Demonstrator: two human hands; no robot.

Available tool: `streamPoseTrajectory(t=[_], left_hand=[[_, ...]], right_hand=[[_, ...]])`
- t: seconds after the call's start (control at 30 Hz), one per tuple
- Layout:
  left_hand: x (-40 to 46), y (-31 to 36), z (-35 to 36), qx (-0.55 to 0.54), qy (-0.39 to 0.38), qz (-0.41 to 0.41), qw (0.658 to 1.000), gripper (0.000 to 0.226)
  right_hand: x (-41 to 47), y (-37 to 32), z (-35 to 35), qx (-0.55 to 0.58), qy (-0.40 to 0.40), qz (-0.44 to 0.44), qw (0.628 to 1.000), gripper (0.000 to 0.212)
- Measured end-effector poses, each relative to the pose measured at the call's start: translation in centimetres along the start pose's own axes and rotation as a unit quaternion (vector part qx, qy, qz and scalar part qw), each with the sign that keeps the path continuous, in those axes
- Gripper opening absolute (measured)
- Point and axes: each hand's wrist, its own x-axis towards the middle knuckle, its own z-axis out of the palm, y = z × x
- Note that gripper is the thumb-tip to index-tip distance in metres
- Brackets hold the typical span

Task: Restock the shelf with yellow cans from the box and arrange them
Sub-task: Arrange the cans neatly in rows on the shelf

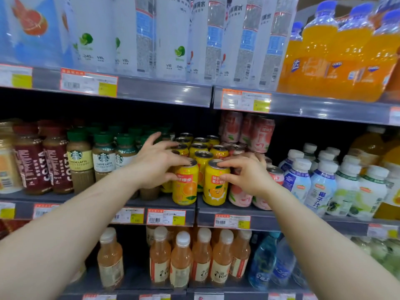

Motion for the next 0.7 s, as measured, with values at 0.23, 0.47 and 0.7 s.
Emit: streamPoseTrajectory(t=[0.23,0.47,0.7], left_hand=[[0.7,2.3,0.5,0.023,0.040,-0.032,0.998,0.054],[0.2,1.0,0.2,0.004,0.057,-0.010,0.998,0.052],[-0.5,1.2,1.2,0.036,0.070,-0.029,0.996,0.074]], right_hand=[[0.5,-0.6,0.5,0.029,-0.009,0.026,0.999,0.030],[0.9,-0.1,0.1,0.055,-0.049,-0.034,0.997,0.034],[1.8,-0.8,-0.5,0.025,-0.072,-0.054,0.996,0.046]])
